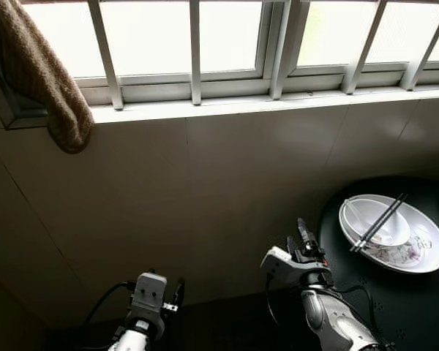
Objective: Kitchen organization
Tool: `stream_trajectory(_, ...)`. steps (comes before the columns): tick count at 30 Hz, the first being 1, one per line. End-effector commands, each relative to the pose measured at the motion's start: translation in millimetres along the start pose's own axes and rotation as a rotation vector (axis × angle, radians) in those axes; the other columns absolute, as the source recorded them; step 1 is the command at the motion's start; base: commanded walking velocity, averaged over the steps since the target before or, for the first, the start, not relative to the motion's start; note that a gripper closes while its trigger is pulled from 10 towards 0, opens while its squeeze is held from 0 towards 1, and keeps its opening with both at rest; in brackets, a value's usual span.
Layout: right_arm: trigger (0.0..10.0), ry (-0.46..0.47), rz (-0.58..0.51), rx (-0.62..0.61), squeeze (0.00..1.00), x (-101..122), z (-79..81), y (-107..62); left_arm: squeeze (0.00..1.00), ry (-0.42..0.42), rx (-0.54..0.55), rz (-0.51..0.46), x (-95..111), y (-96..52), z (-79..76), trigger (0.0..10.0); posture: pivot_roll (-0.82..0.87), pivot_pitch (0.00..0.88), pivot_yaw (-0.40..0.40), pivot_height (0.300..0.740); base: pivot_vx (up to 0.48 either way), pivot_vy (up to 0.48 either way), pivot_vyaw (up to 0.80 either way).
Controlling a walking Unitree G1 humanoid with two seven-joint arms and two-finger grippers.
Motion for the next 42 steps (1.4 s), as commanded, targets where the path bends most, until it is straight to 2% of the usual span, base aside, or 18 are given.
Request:
stream_trajectory(1,10.0,0.02,0.047,-0.002,0.0,-8,-0.5,0.1,0.0,0.003,-0.011,-0.002,0,0.0,-2.2,10.0,-0.03,0.0,0.0,0.74,0.0,0.0,-0.46)
stream_trajectory(7,10.0,-0.012,0.01,-0.006,0.0,-3,-1.1,0.3,0.0,0.001,-0.012,-0.003,1,0.2,-2.3,10.0,-0.03,0.0,-0.001,0.74,0.0,0.0,-0.8)
stream_trajectory(11,10.0,-0.042,-0.039,-0.007,0.0,4,0.6,-0.5,0.0,0.001,-0.013,-0.004,1,0.6,-2.3,10.0,-0.03,0.0,-0.001,0.74,0.0,0.0,0.0)
stream_trajectory(21,10.0,-0.07,-0.027,0.005,0.0,1,2.9,-0.1,0.0,0.002,-0.013,-0.004,1,0.9,-2.3,10.0,-0.03,0.0,0.0,0.74,0.0,0.0,0.0)
stream_trajectory(27,10.0,-0.108,0.01,-0.005,0.0,-10,-3.4,5.8,0.0,0.0,-0.015,-0.003,1,1.1,-2.5,10.0,-0.03,0.0,0.001,0.74,0.0,0.0,0.0)
stream_trajectory(42,10.0,-0.097,0.137,-0.017,0.0,-30,-6.8,7.1,0.0,-0.003,-0.016,-0.002,0,0.6,-2.5,10.0,-0.03,0.0,0.0,0.74,0.0,0.0,0.0)
Point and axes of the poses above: a point about 5 cm out from each wrist's last joint towards the gripper, its own y axis pointing out of the wrist towards the gripper, its own x axis along the axis of the wrist's last joint, z = x × y, the point moved 1 cm from there along y, pointing out of the wrist towards the gripper, and after that the axes turned 8 degrees about -y, right-handed, at the moved point
